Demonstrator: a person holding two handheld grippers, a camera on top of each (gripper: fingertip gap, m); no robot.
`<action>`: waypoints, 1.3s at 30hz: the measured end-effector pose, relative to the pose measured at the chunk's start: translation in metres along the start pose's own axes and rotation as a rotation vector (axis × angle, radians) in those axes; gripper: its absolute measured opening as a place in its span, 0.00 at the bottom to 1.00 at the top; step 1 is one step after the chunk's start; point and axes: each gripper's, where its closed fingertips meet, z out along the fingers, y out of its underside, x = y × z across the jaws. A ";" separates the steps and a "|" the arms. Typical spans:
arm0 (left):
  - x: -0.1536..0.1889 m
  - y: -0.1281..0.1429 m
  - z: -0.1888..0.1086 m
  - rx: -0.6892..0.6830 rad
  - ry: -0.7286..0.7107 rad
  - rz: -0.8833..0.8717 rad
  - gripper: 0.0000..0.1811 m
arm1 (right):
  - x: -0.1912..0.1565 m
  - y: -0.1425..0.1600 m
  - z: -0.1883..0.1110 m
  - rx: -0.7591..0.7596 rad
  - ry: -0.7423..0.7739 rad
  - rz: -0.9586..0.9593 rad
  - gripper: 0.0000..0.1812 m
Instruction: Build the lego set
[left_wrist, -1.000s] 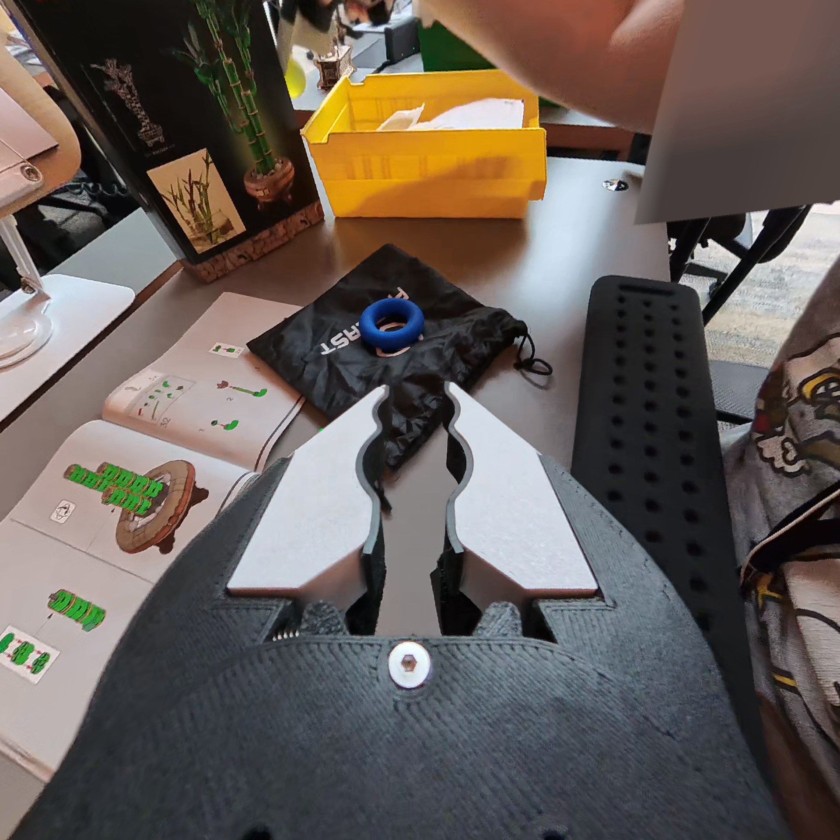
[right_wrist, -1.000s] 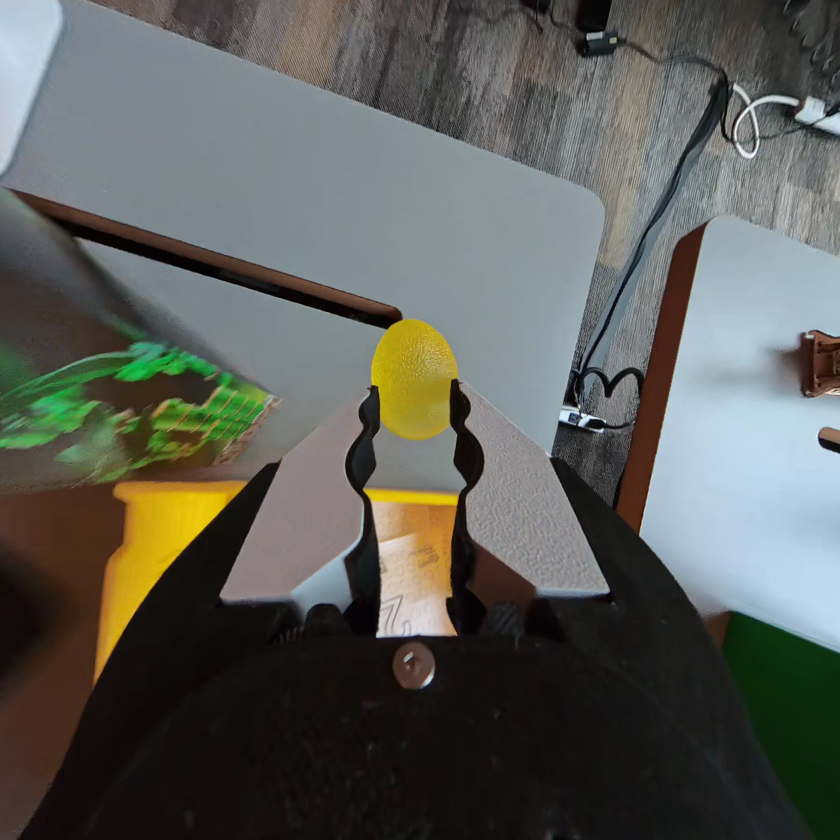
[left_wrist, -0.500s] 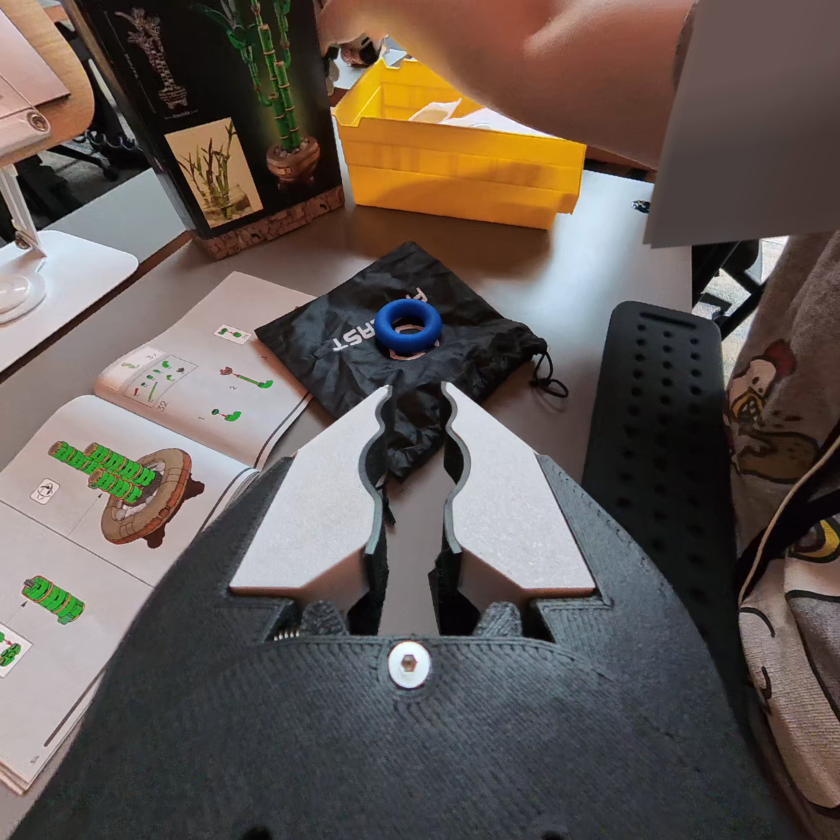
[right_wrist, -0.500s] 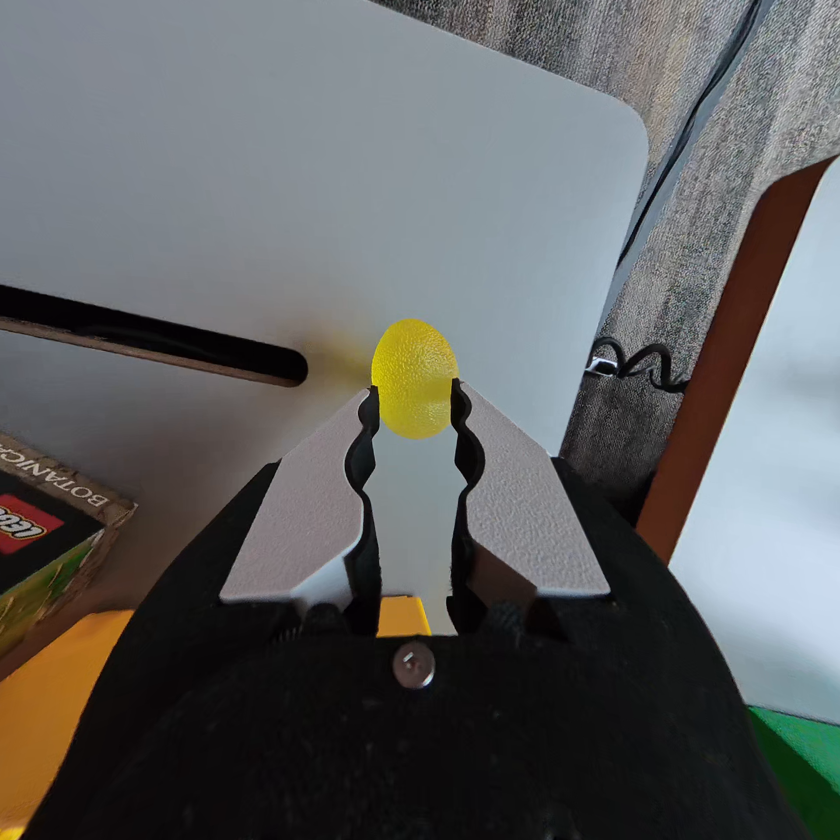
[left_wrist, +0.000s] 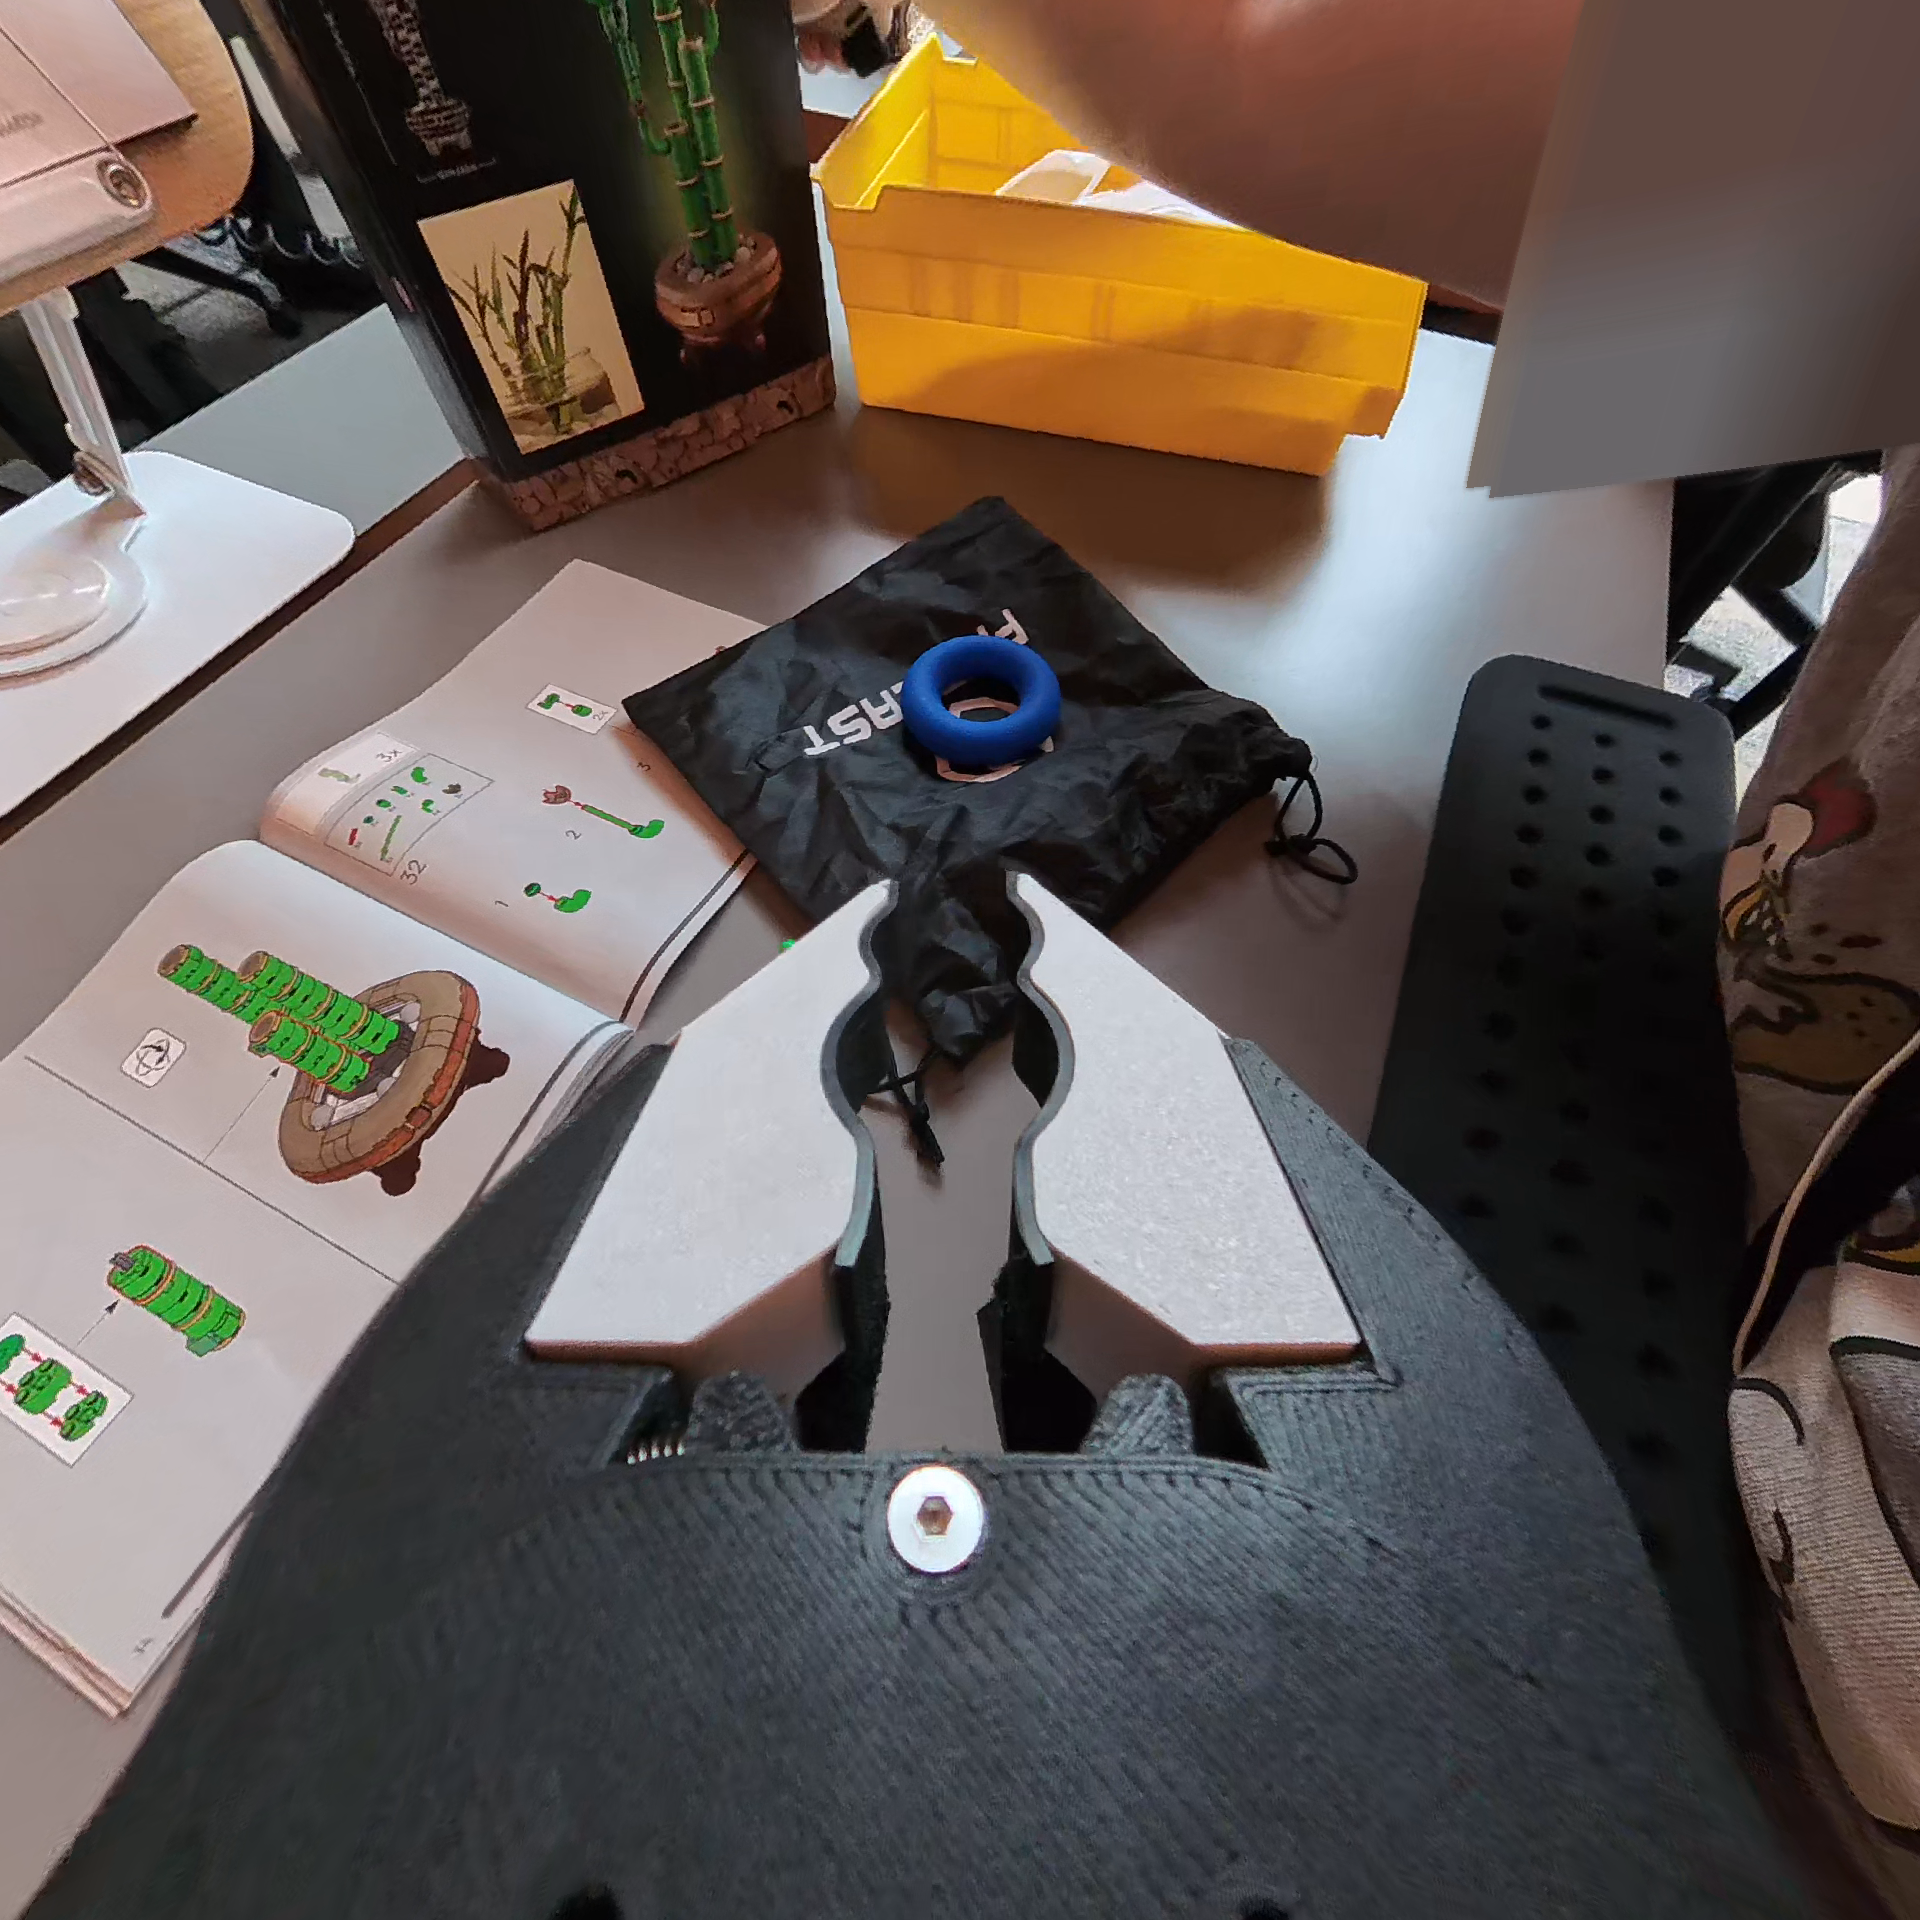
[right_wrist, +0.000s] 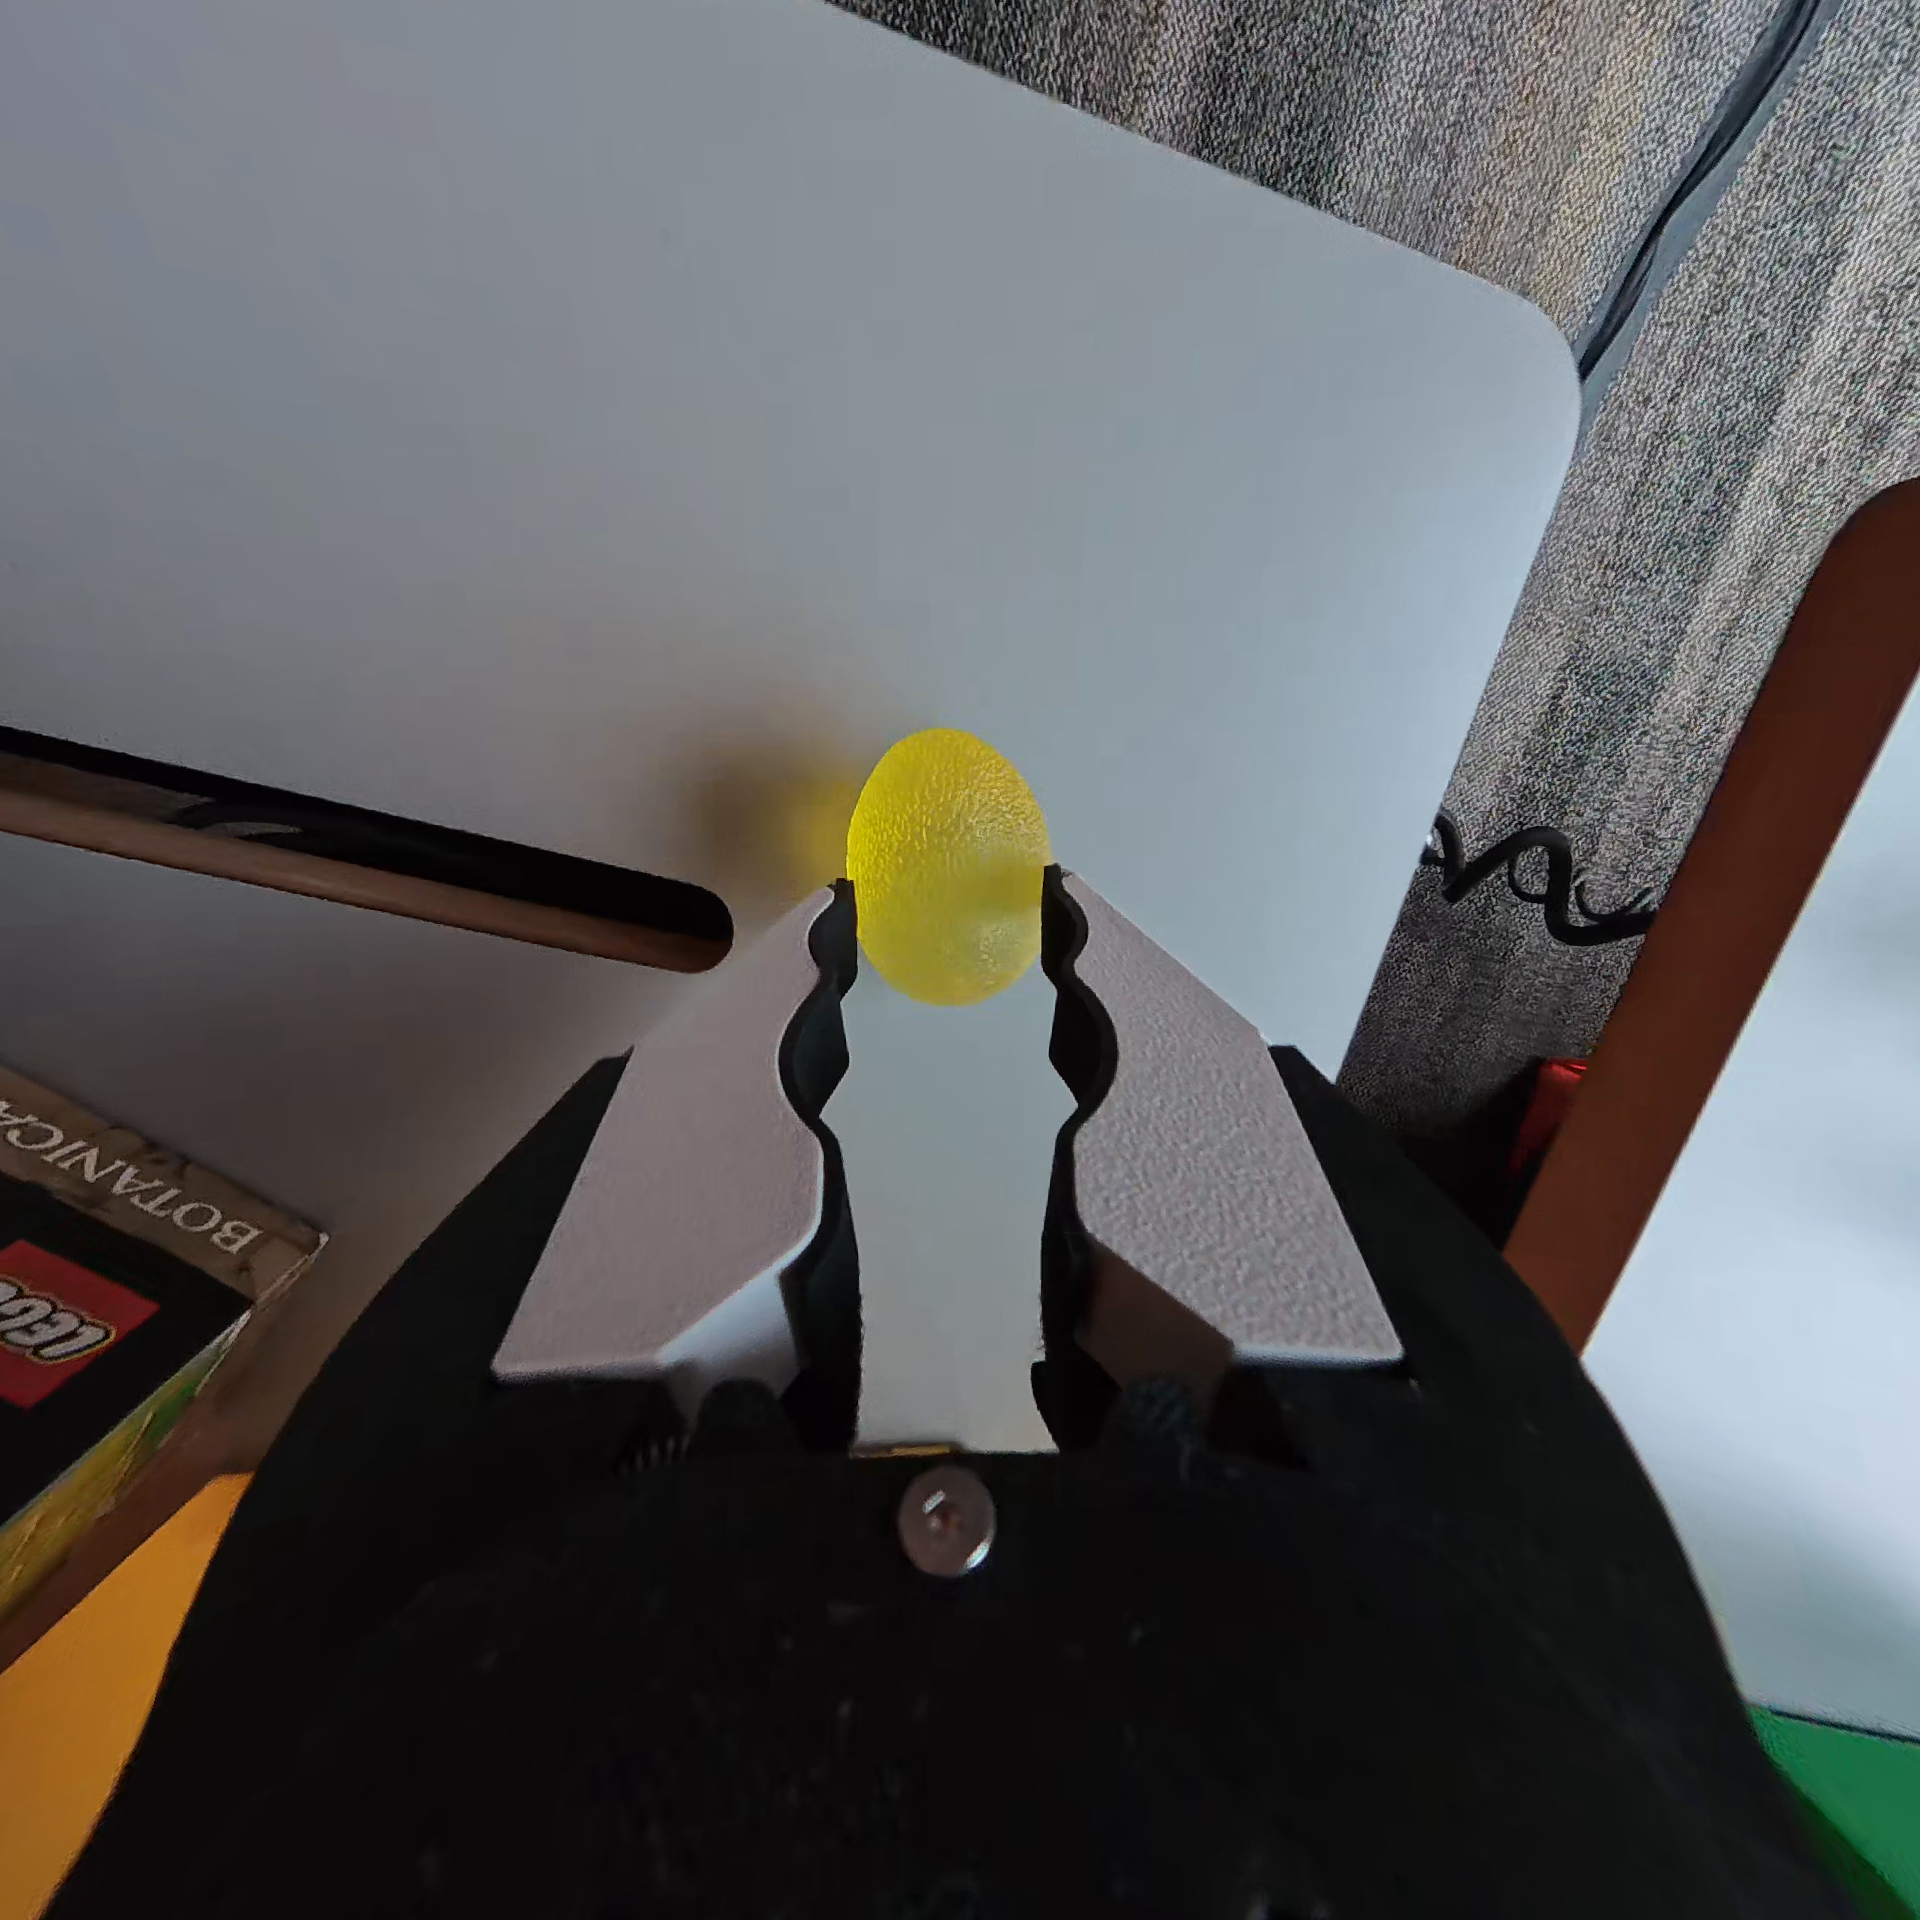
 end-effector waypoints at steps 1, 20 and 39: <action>-0.001 0.001 0.000 -0.003 0.001 -0.004 0.09 | 0.000 -0.002 0.001 0.020 -0.001 0.009 0.20; -0.012 0.005 -0.006 -0.001 -0.021 -0.016 0.09 | 0.004 -0.007 0.009 0.095 -0.023 0.056 0.26; 0.007 -0.013 -0.022 0.107 0.055 0.042 0.10 | -0.012 0.009 -0.256 0.829 -0.066 0.170 0.22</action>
